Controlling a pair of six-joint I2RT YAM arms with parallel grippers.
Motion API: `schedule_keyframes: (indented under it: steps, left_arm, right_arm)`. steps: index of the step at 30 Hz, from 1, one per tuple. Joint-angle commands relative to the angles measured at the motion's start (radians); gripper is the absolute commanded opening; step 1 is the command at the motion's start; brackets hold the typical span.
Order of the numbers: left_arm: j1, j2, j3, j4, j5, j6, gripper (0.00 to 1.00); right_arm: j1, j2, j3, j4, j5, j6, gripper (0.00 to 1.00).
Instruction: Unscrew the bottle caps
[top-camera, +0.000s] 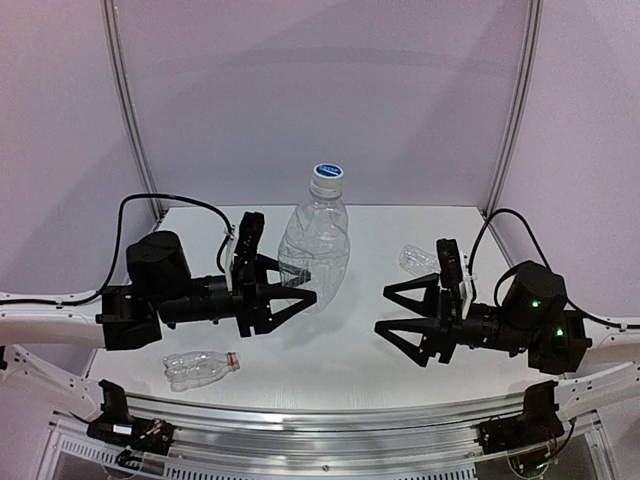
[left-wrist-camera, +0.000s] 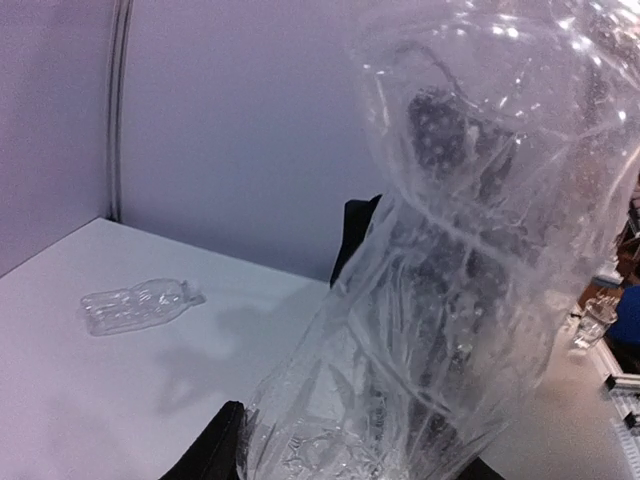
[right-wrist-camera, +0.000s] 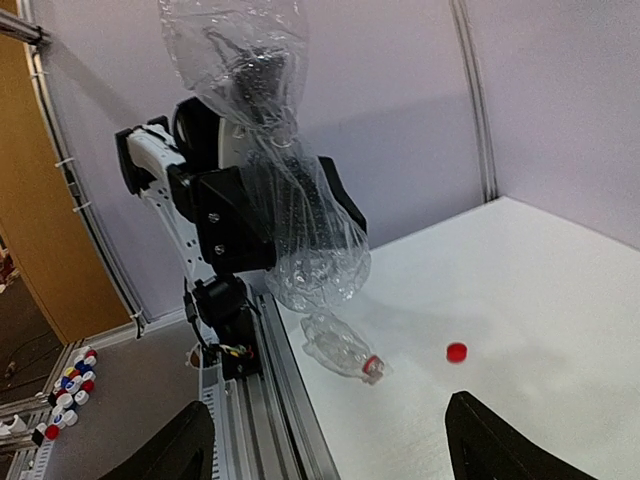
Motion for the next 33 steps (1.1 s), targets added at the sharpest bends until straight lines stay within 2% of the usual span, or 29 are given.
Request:
schedule_keyframes:
  steps: [1,9,15,20,27,30,33]
  left_arm:
    - [0.006,-0.026,-0.019,0.153,0.112,-0.187,0.31]
    - [0.005,0.046,0.026,0.155,0.162,-0.311,0.31]
    - [-0.007,0.164,0.048,0.264,0.199,-0.442,0.28]
    - [-0.037,0.264,0.107,0.278,0.215,-0.440,0.27]
    - [-0.071,0.311,0.136,0.280,0.194,-0.407,0.27]
    - [-0.074,0.322,0.141,0.283,0.190,-0.404,0.27]
    - [-0.078,0.338,0.145,0.286,0.190,-0.400,0.27]
  right_arm:
    - [0.037,0.006,-0.002,0.207,-0.036,-0.073,0.80]
    - [0.040,-0.059,-0.026,0.254,-0.038,-0.124,0.74]
    - [0.040,-0.057,-0.026,0.257,-0.049,-0.097,0.67]
    - [0.042,0.013,-0.026,0.244,0.010,-0.080,0.65]
    - [0.041,0.008,-0.031,0.256,0.021,-0.074,0.65]
    - [0.042,0.002,-0.032,0.255,0.022,-0.073,0.59]
    - [0.042,0.005,-0.032,0.256,0.023,-0.074,0.48]
